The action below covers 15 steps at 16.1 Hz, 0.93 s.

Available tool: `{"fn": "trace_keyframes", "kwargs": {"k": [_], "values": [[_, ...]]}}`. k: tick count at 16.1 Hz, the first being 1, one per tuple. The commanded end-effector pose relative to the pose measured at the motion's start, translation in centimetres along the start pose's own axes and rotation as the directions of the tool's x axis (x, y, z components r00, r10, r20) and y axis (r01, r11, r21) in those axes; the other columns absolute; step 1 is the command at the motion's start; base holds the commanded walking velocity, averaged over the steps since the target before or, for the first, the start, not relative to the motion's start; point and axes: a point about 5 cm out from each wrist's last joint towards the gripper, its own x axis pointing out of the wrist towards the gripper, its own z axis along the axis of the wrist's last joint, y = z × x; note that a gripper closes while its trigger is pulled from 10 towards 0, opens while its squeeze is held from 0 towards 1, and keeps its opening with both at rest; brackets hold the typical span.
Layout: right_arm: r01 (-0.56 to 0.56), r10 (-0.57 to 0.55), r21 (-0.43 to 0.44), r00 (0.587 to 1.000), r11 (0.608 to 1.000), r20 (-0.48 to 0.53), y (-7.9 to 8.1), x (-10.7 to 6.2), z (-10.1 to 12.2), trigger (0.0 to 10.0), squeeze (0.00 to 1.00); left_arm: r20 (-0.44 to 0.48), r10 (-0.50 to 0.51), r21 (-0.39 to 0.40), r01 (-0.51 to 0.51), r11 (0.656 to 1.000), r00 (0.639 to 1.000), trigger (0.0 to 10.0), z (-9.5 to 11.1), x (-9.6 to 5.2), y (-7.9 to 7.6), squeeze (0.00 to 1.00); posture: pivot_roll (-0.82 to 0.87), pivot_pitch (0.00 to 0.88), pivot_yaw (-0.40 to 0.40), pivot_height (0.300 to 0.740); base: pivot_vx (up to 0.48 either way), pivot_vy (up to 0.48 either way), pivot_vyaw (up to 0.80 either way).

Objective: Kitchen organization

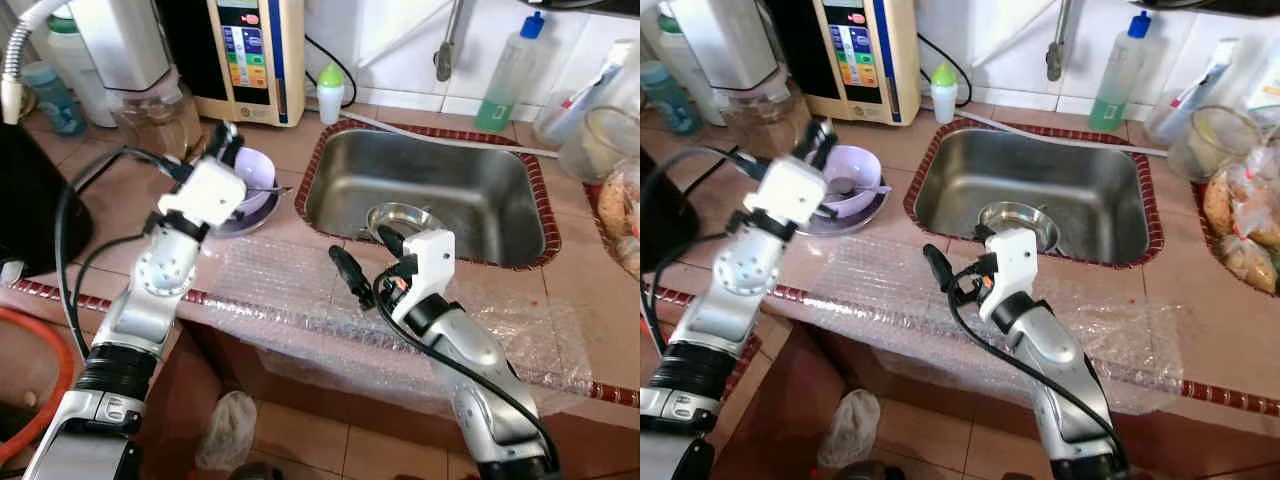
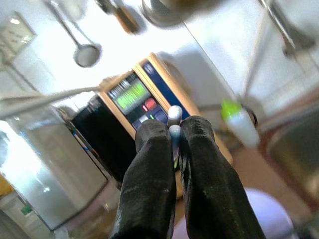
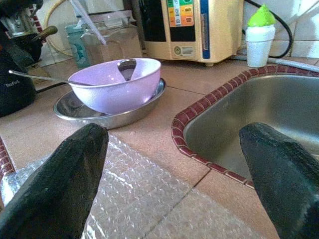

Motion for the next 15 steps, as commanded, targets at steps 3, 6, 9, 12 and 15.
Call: {"fn": "trace_keyframes", "kwargs": {"k": [3,6,9,12,15], "values": [[0.01,-0.01,-0.013,1.0,1.0,0.023,-0.5,0.6,0.3,10.0,0.0,0.047,-0.016,-0.297,0.03,0.954,0.999,0.0,2.8,2.2,0.3,0.0,-0.02,0.0,0.022,0.74,0.0,0.0,0.0],[0.039,-0.033,-0.19,0.999,0.981,0.033,-1.8,0.7,0.7,10.0,0.0,0.107,-0.142,-0.523,0.177,0.834,0.984,0.0,5.4,3.9,-1.5,0.0,-0.01,0.0,0.018,0.74,0.0,0.0,0.0],[0.111,-0.097,-0.243,0.993,0.964,0.069,-3.1,1.0,1.4,10.0,0.0,0.144,-0.189,-0.592,0.238,0.77,0.971,0.0,6.6,4.7,-2.1,0.0,-0.02,0.0,0.023,0.74,0.0,0.0,0.0],[0.175,-0.149,-0.268,0.982,0.947,0.114,-4.4,1.5,2.2,10.0,0.0,0.137,-0.326,-0.677,0.329,0.658,0.935,0.0,7.0,4.8,-4.5,0.0,-0.02,0.0,0.045,0.74,0.0,0.0,0.0],[0.161,-0.132,-0.278,0.984,0.947,0.122,-4.3,2.1,2.2,10.0,0.0,0.138,-0.394,-0.717,0.366,0.593,0.909,0.0,7.3,4.7,-6.2,0.0,-0.03,0.0,0.056,0.74,0.0,0.0,0.0]]}}
